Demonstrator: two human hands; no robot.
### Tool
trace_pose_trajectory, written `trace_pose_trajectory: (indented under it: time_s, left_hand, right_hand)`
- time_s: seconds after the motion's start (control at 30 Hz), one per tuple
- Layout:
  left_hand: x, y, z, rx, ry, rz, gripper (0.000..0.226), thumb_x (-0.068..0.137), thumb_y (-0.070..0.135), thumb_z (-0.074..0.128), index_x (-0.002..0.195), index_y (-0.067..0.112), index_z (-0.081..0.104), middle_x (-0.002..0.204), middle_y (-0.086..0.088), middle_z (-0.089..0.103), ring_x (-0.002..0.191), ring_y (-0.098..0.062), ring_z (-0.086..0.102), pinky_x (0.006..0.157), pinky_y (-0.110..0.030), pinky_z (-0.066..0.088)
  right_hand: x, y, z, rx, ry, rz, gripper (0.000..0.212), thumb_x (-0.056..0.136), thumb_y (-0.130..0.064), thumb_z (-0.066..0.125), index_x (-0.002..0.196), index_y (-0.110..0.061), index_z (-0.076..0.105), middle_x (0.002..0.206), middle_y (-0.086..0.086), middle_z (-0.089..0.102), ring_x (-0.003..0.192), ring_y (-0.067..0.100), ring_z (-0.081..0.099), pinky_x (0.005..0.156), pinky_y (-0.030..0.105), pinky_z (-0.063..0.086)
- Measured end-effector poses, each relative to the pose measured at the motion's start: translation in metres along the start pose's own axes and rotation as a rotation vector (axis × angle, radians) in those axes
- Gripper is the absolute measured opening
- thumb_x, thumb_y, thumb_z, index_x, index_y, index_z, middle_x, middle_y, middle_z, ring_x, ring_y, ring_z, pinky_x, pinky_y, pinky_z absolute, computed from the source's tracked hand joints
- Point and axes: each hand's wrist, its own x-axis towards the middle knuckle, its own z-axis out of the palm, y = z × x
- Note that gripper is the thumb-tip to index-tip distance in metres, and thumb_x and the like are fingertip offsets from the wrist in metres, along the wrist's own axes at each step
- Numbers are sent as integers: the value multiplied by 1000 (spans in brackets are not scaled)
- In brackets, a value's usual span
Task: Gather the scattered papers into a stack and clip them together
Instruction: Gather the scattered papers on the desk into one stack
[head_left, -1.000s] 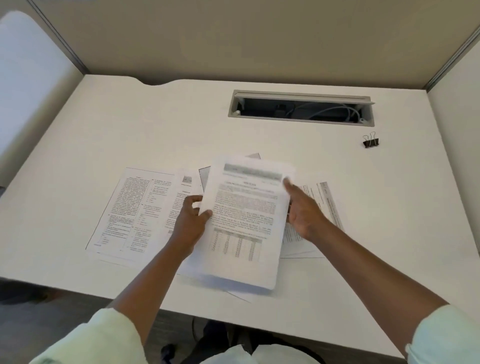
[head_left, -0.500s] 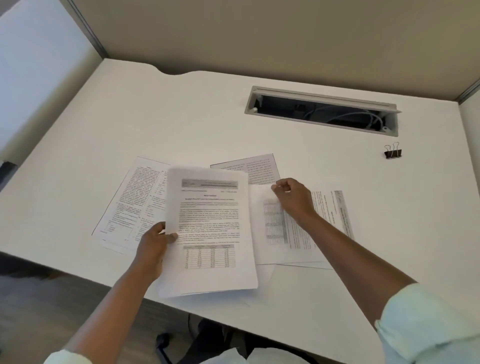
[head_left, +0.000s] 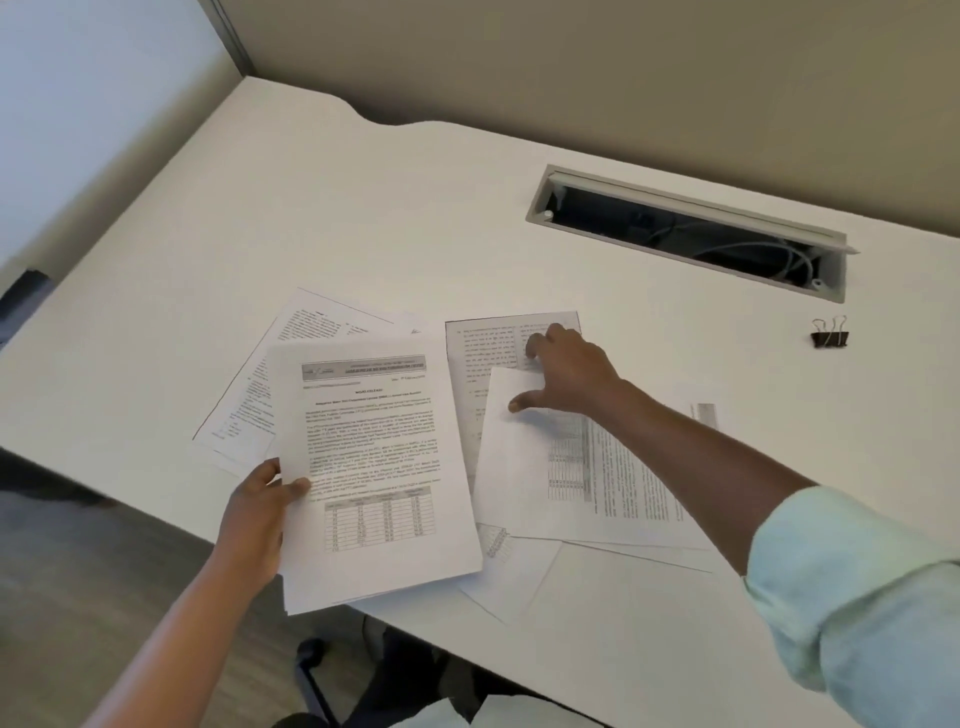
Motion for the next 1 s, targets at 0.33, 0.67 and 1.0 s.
trace_pose_trajectory:
  time_s: [0.33, 0.67, 1.0]
  left_hand:
    - [-8, -7, 13, -15, -27, -37, 28, 98, -1, 60, 109, 23, 68, 105, -2, 79, 100, -36, 73, 82, -53, 59]
    - [-9, -5, 17, -54, -39, -33, 29, 96, -3, 61, 113, 19, 68, 114, -11, 78, 108, -41, 71, 97, -66, 53]
    - [-13, -2, 7, -65, -6, -13, 30, 98, -2, 60, 110, 24, 68, 111, -5, 78, 105, -37, 72, 96, -62, 54]
  right_hand:
    - [-4, 5, 6, -126, -29, 41, 90, 57, -72, 84, 119, -15, 53, 118, 5, 60, 110, 28, 56, 90, 41, 42]
    - [-15, 19, -14, 135, 46, -26, 23, 86, -36, 77, 97, -20, 64, 93, -6, 58, 93, 22, 59, 70, 32, 38]
    - [-16, 27, -56, 15, 212, -126, 15, 101, -24, 57, 111, -17, 66, 108, 2, 65, 100, 28, 62, 75, 36, 44]
